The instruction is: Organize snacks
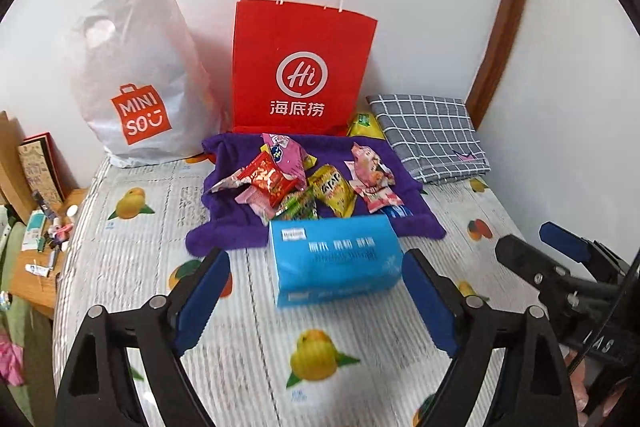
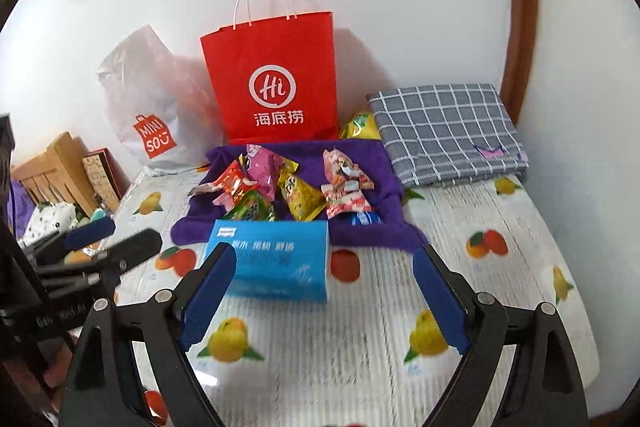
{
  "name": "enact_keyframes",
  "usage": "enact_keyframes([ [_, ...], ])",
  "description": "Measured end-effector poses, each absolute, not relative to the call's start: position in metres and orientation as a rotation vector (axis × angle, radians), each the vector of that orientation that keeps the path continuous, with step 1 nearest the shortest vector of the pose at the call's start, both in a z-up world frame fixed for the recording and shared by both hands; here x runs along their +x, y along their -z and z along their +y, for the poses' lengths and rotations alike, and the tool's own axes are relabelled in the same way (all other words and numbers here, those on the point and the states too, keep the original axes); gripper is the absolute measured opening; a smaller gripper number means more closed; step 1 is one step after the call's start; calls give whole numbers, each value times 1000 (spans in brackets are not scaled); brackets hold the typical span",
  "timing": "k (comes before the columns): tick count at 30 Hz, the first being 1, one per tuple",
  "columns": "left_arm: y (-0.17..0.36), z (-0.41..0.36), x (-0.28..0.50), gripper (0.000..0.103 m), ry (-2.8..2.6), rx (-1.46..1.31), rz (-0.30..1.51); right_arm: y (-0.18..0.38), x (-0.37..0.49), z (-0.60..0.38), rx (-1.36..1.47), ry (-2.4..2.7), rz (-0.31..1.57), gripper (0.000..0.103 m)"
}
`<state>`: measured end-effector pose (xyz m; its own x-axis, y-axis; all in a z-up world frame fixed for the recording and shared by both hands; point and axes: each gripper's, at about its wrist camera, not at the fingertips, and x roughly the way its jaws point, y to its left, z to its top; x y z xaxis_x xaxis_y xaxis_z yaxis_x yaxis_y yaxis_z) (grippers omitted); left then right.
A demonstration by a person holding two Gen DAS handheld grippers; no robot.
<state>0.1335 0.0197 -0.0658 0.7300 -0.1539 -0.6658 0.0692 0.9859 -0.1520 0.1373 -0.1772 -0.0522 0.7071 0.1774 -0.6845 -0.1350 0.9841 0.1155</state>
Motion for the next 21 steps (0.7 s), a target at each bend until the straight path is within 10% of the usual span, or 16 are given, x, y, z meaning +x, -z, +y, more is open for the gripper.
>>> enact_keyframes([
  [21, 42, 2, 35, 99, 81, -68, 656, 29, 35, -193, 5, -81, 700, 102],
])
